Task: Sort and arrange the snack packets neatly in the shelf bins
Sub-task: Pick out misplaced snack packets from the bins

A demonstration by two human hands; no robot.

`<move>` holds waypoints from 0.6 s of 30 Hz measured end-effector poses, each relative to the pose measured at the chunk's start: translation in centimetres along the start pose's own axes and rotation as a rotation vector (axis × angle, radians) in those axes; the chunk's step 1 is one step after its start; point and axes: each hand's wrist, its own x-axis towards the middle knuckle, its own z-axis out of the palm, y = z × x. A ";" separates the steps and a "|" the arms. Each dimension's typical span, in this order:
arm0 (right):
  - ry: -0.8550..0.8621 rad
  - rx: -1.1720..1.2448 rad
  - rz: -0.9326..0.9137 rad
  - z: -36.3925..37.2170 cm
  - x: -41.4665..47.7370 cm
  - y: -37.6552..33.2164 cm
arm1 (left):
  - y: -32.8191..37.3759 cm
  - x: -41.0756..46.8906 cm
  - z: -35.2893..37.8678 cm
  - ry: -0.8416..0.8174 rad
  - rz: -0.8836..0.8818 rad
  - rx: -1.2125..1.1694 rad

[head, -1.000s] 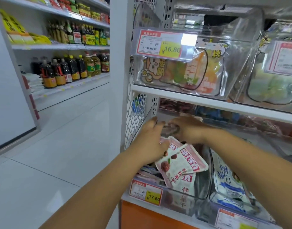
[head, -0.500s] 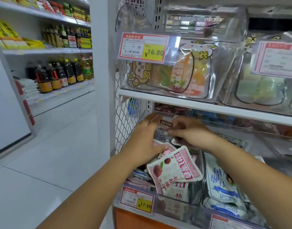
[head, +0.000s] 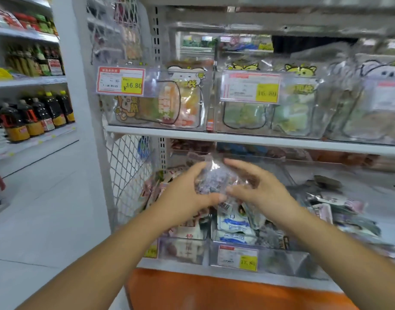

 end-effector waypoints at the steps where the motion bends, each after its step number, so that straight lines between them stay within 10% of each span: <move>1: 0.042 -0.020 0.012 -1.2 -1.0 0.4 | 0.8 -0.1 1.1 -0.025 0.021 0.046; 8: 0.641 -0.275 0.212 -12.0 -6.3 4.7 | 2.0 0.6 3.9 -0.123 0.205 0.495; 11: 0.635 -0.324 0.313 -14.8 -6.6 6.7 | 1.8 0.8 4.1 -0.129 0.220 0.526; 15: 0.484 -1.085 0.548 -15.6 -5.5 8.0 | 0.8 1.0 3.7 -0.118 0.224 0.483; 18: 0.491 -1.036 0.316 -12.8 -3.6 6.0 | -0.4 0.9 2.4 -0.087 0.215 0.470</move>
